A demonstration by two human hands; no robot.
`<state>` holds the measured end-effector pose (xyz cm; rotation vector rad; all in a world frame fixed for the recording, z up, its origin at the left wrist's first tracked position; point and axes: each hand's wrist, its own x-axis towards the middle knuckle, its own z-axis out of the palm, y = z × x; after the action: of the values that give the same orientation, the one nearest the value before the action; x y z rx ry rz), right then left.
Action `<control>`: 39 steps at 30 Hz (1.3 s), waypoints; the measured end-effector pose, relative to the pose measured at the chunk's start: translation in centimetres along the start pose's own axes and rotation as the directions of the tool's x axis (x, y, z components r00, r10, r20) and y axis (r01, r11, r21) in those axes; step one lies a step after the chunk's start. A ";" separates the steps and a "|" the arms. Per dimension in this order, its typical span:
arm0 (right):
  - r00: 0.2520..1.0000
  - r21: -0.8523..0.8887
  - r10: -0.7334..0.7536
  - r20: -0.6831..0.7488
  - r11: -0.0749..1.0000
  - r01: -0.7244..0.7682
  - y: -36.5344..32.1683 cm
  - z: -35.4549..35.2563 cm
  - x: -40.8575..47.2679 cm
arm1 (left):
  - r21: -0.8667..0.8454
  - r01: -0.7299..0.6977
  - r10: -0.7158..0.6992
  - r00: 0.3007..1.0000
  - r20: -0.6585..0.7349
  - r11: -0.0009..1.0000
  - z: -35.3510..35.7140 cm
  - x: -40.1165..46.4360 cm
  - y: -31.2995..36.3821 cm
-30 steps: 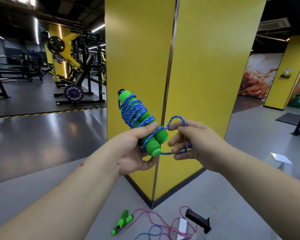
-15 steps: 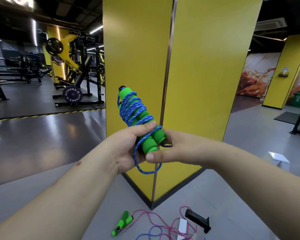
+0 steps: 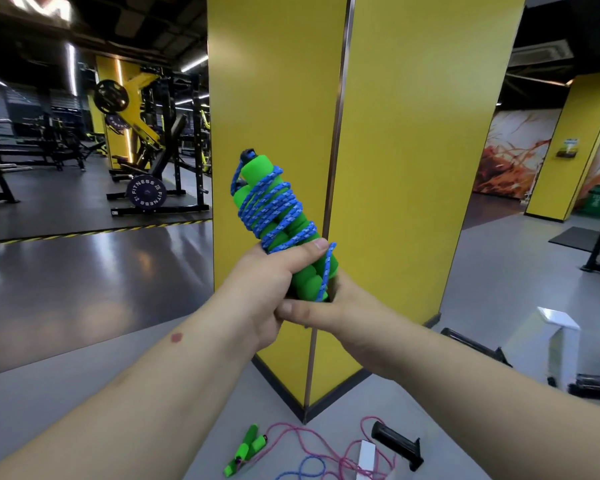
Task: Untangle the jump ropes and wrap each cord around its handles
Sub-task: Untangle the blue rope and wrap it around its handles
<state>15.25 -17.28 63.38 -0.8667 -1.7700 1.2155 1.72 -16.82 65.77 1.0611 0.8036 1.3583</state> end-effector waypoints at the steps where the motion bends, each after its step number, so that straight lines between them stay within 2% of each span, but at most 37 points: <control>1: 0.999 0.024 -0.025 -0.042 0.999 0.026 0.0 -0.2 0.1 | 0.013 0.015 -0.015 1.000 0.019 1.000 -0.1 -0.1 0.1; 2: 0.999 0.041 -0.032 -0.038 0.999 0.034 -0.1 -0.4 0.1 | 0.020 0.028 -0.029 0.999 0.036 0.999 -0.3 -0.2 0.2; 4: 0.998 0.098 -0.011 0.065 0.995 0.005 -0.3 -1.0 0.0 | 0.026 0.045 -0.047 0.997 0.062 0.999 -0.6 -0.4 0.2; 7: 0.977 0.104 0.082 0.196 0.989 -0.104 -0.7 -2.2 -0.6 | 0.084 0.019 -0.027 0.995 0.093 0.996 -1.0 -0.5 0.5; 9: 0.968 0.160 0.175 0.178 0.966 -0.204 -0.9 -3.0 -0.9 | 0.100 0.011 -0.023 0.993 0.114 0.995 -1.4 -0.7 0.8; 11: 0.968 0.249 0.234 0.086 0.936 -0.248 -1.2 -4.2 -0.9 | 0.060 0.091 -0.098 0.987 0.126 0.994 -1.6 -1.0 1.5; 13: 0.962 0.263 0.272 -0.028 0.930 -0.255 -1.2 -5.2 -0.9 | 0.003 0.170 -0.169 0.978 0.126 0.985 -1.9 -1.1 2.0; 14: 0.954 0.252 0.295 -0.050 0.928 -0.274 -1.2 -5.5 -0.8 | -0.027 0.197 -0.192 0.972 0.132 0.980 -1.9 -1.2 2.2; 16: 0.935 0.168 0.355 0.003 0.921 -0.351 -1.1 -5.8 -0.9 | -0.099 0.232 -0.218 0.966 0.140 0.968 -1.9 -1.1 2.3; 19: 0.903 -0.137 0.427 0.055 0.899 -0.417 -0.8 -5.4 -1.1 | -0.152 0.251 -0.235 0.965 0.116 0.956 -1.8 -0.9 2.2; 21: 0.923 -0.190 0.383 -0.046 0.903 -0.384 -0.7 -5.0 -0.8 | -0.105 0.252 -0.243 0.965 0.097 0.962 -1.8 -0.8 2.1; 23: 0.953 -0.155 0.278 -0.124 0.943 -0.295 -1.4 -4.5 -0.4 | -0.046 0.246 -0.241 0.966 0.092 0.968 -1.7 -0.8 2.0; 26: 0.984 -0.041 0.168 -0.058 0.985 -0.170 -2.5 -3.7 0.0 | 0.065 0.208 -0.214 0.971 0.108 0.976 -1.3 -0.8 1.9; 30: 0.995 -0.388 0.081 -0.066 0.916 -0.100 -3.1 -3.2 0.0 | 0.083 0.208 -0.220 0.960 0.176 0.975 -1.0 -0.8 2.0; 31: 0.994 -0.355 0.098 -0.037 0.929 -0.105 -2.9 -3.1 0.0 | 0.058 0.218 -0.225 0.958 0.181 0.974 -0.9 -0.9 2.1; 33: 0.982 -0.067 0.187 0.019 0.980 -0.186 -2.9 -2.8 -0.3 | 0.007 0.229 -0.228 0.962 0.153 0.973 -0.9 -1.0 2.3; 34: 0.975 0.060 0.221 0.033 0.973 -0.223 -2.8 -2.6 -0.6 | -0.005 0.227 -0.224 0.965 0.136 0.974 -0.9 -1.0 2.3; 36: 0.966 0.110 0.257 0.009 0.960 -0.257 -2.5 -2.7 -0.9 | -0.029 0.225 -0.221 0.970 0.106 0.974 -1.2 -0.9 2.1; 39: 0.951 0.063 0.308 -0.020 0.950 -0.306 -2.2 -2.7 -0.9 | -0.074 0.222 -0.218 0.974 0.061 0.972 -1.5 -0.4 1.4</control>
<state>17.88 -17.62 65.85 -1.1502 -1.6066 1.4373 -0.27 -17.17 66.50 0.9123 0.7966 1.1608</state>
